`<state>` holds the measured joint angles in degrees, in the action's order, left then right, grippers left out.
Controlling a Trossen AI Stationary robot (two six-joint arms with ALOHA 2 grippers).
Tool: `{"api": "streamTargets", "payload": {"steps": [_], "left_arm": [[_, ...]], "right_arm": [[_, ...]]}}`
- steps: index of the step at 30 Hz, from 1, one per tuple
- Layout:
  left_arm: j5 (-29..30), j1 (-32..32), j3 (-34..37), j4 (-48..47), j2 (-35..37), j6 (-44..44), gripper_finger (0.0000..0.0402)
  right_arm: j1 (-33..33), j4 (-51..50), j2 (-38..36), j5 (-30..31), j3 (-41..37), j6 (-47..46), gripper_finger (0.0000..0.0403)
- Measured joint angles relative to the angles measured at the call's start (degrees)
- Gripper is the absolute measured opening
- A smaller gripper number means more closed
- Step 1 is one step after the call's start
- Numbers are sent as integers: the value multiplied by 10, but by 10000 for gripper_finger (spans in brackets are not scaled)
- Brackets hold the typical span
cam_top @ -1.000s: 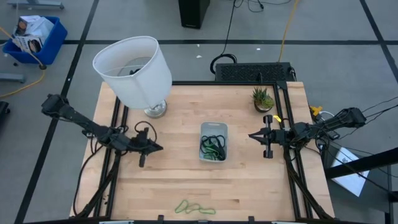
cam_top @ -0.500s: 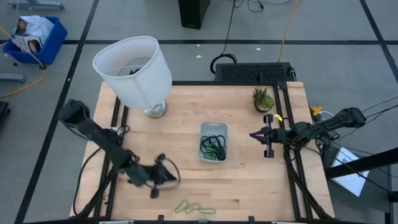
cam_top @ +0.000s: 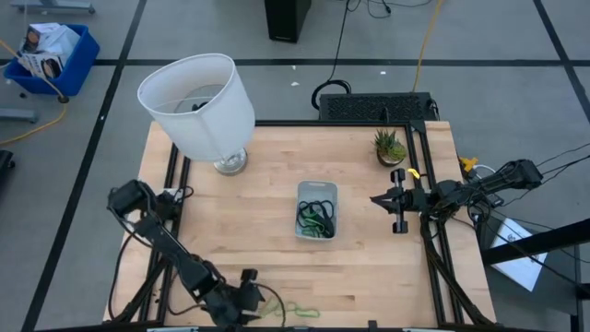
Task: Pick and place rubber bands into bin
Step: Put the green rubber band into the gray container
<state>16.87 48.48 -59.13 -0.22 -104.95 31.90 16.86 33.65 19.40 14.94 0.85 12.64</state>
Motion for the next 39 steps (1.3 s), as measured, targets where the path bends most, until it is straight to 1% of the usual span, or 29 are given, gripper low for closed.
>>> {"api": "streamTargets", "payload": {"steps": [3, 8, 19, 25, 30, 32, 34, 36, 39], "left_arm": [[-21, 1, -7, 3, -27, 4, 236], [-24, 0, -9, 4, -68, 19, 239], [-32, -11, -9, 48, -77, -14, 239], [-58, -23, -7, 68, -92, -16, 239], [-62, -26, -3, 76, -92, -18, 235], [-62, -26, -3, 69, -92, -18, 218], [-61, -27, -2, 63, -92, -18, 183], [-58, -29, -2, 62, -92, -18, 136], [-63, -34, -1, 59, -92, -25, 52]], "right_arm": [[0, 0, 0, 0, 0, 0, 0], [0, 0, 0, 0, 0, -7, 0], [0, -1, 0, 0, 0, -22, 0], [0, -3, 0, 0, 0, -26, 0], [0, -2, 0, 0, 0, -26, 0], [0, -3, 0, 0, 0, -26, 0], [0, -3, 0, 0, 0, -26, 0], [0, -3, 0, 0, 0, -26, 0], [0, -3, 0, 0, 0, -26, 0]]}}
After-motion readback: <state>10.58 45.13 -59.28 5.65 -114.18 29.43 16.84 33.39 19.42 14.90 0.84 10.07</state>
